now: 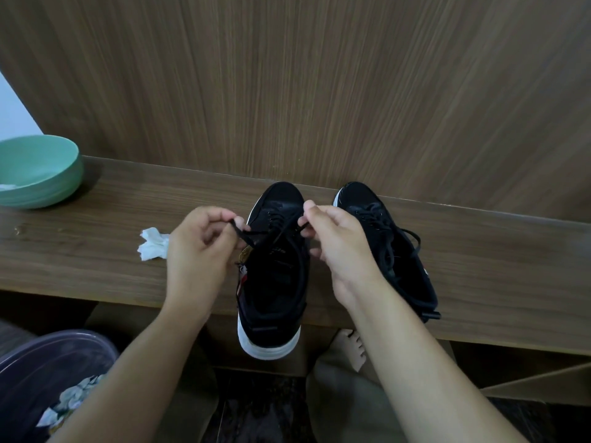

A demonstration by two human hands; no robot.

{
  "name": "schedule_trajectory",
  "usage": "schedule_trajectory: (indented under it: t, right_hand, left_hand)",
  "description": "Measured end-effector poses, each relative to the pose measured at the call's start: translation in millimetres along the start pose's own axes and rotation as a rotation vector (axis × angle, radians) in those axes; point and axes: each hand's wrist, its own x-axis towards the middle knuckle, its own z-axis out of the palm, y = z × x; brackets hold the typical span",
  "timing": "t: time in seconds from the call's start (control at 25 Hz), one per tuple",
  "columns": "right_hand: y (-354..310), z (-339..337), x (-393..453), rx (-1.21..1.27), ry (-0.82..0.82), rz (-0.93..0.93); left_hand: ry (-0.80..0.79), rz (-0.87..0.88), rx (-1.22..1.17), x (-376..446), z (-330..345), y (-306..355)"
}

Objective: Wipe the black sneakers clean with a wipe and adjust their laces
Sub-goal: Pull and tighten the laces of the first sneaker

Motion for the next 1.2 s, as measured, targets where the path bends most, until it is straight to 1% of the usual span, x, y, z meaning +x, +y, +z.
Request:
schedule_trajectory:
  t: [0.12, 0.24, 0.28, 0.36, 0.44, 0.56, 0.72, 0.8, 0.84, 0.92, 1.04, 1.12, 1.2]
  right_hand:
    - [-6.8, -6.3, -0.7, 0.242, -0.084, 0.073]
    - [-17.5, -12.9, -5.2, 0.435, -0.148, 0.041]
    - [-25.0, -17.2, -6.7, 0.452, -0.171, 0.006]
    - [-47.0, -26.5, -11.2, 0.383, -0.231, -0.061]
    - [-71.8, -34.1, -14.4, 0.3, -0.249, -0.101]
    - [-101.2, -36.3, -14.2, 0.306, -0.177, -0.093]
    - [-116.6, -29.0, -7.0, 0.352, -0.022, -0.063]
    - [-122.9, -27.2, -1.8, 0.354, 0.046, -0.1]
    - [-125.8, -26.9, 1.0, 0.313, 0.073, -0.129]
    - [-128.7, -24.7, 6.8, 0.135, 0.094, -0.177]
    - [-128.4, -16.4, 10.7, -0.133, -0.005, -0.172]
    - [-129.3, -10.8, 12.0, -0.21, -0.06, -0.175]
    - [-130.2, -6.9, 14.1, -0.26, -0.084, -0.219]
  left_hand:
    - [0.033, -0.15, -0.255, 2.0, -7.2, 5.7]
    - [0.052, -0.19, -0.321, 4.4, -12.7, 15.7]
    - [0.06, -0.183, -0.317, 6.9, -13.9, 20.4]
    - [0.07, -0.175, -0.308, 12.1, -15.6, 30.0]
    - [0.025, -0.18, -0.313, 17.2, -14.7, 41.0]
    - [-0.081, -0.215, -0.316, 26.2, -11.9, 65.2]
    - [-0.179, -0.294, -0.454, 42.1, -8.6, 98.9]
    - [-0.18, -0.246, -0.446, 48.2, -6.3, 110.6]
    - [-0.179, -0.2, -0.41, 50.3, -4.6, 114.9]
    - [-0.176, -0.083, -0.276, 55.3, 0.1, 120.0]
    - [-0.191, 0.091, -0.073, 63.8, 10.8, 126.6]
    - [-0.236, 0.205, 0.037, 71.2, 16.4, 130.2]
    - [-0.323, 0.309, 0.201, 79.2, 18.8, 130.5]
